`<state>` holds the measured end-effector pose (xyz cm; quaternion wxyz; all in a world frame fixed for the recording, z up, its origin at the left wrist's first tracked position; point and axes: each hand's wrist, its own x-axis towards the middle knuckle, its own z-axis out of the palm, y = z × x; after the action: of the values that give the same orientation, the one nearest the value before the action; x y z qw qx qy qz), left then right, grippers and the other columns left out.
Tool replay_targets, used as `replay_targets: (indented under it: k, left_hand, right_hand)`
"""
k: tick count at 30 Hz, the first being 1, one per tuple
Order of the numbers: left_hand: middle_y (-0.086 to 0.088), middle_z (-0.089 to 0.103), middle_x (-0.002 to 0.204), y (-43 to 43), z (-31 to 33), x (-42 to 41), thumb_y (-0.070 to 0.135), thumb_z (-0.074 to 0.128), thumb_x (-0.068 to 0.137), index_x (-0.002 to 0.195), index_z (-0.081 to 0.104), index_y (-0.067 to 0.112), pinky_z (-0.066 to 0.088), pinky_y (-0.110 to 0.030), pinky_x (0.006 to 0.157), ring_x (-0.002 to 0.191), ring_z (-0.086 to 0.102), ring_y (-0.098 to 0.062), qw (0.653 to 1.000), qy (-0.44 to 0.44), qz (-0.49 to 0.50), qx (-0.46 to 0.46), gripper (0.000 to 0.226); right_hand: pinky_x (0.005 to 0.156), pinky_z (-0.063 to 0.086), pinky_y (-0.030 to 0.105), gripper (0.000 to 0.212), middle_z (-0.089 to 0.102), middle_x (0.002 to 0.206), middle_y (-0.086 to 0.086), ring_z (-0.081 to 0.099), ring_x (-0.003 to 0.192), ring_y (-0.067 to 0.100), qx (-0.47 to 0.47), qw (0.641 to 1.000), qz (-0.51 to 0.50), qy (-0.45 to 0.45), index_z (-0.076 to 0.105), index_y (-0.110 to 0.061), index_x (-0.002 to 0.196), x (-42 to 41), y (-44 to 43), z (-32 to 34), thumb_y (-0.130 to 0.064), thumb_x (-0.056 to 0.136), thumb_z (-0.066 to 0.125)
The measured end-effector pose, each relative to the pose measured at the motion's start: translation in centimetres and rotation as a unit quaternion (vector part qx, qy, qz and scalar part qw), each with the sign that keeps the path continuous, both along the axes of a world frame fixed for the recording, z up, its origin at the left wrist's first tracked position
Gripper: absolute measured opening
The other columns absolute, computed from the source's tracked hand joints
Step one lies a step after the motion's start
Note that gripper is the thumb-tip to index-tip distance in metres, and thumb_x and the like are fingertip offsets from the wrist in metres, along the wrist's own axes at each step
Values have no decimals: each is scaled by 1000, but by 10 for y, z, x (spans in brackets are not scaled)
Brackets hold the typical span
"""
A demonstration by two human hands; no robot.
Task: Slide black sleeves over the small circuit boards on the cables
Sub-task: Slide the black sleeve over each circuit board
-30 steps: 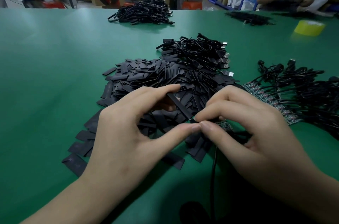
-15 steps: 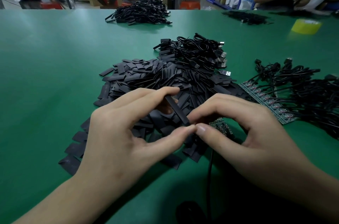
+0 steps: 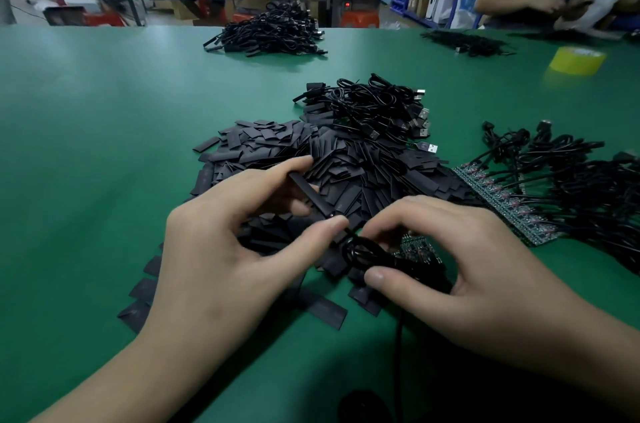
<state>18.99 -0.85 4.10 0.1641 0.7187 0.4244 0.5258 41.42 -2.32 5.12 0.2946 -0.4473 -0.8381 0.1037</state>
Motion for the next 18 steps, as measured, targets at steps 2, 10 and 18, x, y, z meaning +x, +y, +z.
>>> replay_targets:
  k: [2, 10, 18]
  left_hand:
    - [14, 73, 101, 4, -4, -1, 55, 75, 74, 131, 64, 37, 53, -22, 92, 97, 71, -7, 1000, -9, 7, -24, 61]
    - [17, 0, 168, 6, -13, 0, 90, 28, 83, 158, 14, 47, 13, -42, 122, 154, -1, -6, 977, 210, 9, -29, 88]
    - [5, -24, 166, 1, -19, 3, 95, 12, 80, 160, -3, 39, 5, -63, 121, 153, -23, -21, 935, 353, 13, -19, 98]
  right_hand:
    - [77, 47, 23, 19, 63, 90, -24, 62, 90, -2, 2, 1000, -8, -21, 61, -41, 102, 1, 0, 0, -53, 87, 59]
    - [78, 52, 29, 27, 68, 91, -25, 68, 86, 1, 62, 987, -150, -3, 71, -31, 114, 22, 29, 27, -40, 90, 63]
    - [98, 49, 48, 30, 61, 119, 12, 59, 110, 34, 90, 953, -220, -189, 66, -18, 128, 11, 162, 81, -29, 101, 62]
